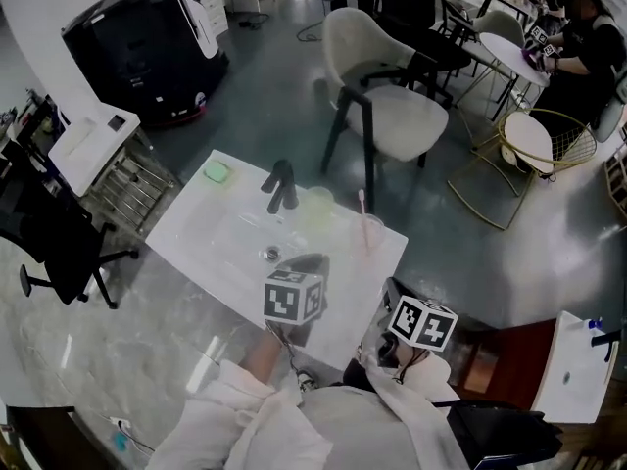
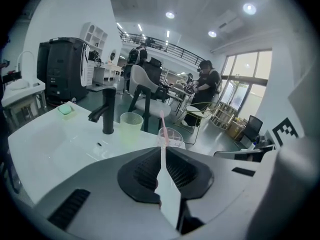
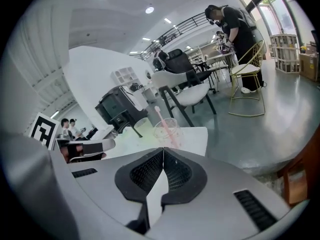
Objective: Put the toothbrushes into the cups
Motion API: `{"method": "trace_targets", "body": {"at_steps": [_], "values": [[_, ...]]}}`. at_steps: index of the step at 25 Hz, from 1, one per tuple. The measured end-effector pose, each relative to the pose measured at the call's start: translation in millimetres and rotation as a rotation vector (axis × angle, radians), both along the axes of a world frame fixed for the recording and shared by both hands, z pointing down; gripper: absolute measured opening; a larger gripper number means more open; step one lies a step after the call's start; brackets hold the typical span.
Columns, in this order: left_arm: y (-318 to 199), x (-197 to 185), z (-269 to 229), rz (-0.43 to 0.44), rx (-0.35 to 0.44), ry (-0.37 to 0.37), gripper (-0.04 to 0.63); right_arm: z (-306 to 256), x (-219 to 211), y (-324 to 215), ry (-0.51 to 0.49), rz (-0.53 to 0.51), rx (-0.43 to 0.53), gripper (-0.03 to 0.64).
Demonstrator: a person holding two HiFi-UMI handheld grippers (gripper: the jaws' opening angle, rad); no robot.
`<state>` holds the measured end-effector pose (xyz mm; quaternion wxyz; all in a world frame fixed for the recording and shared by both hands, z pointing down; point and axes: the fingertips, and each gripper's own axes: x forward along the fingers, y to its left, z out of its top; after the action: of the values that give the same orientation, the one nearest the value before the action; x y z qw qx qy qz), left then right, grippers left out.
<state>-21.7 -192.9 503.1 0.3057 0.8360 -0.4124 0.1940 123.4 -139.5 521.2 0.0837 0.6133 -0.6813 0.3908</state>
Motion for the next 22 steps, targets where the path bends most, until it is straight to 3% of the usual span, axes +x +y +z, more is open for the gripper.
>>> {"method": "trace_targets", "body": {"at_steps": [13,22], "values": [[53,-76,7,-0.152,-0.001,0.006,0.008,-5,-70,27,-0.001,-0.073,0.023,0.025],[70,-83,17,-0.139,-0.024,0.010,0.008,-2,-76,44,0.011,-0.049,0.010,0.025]]}}
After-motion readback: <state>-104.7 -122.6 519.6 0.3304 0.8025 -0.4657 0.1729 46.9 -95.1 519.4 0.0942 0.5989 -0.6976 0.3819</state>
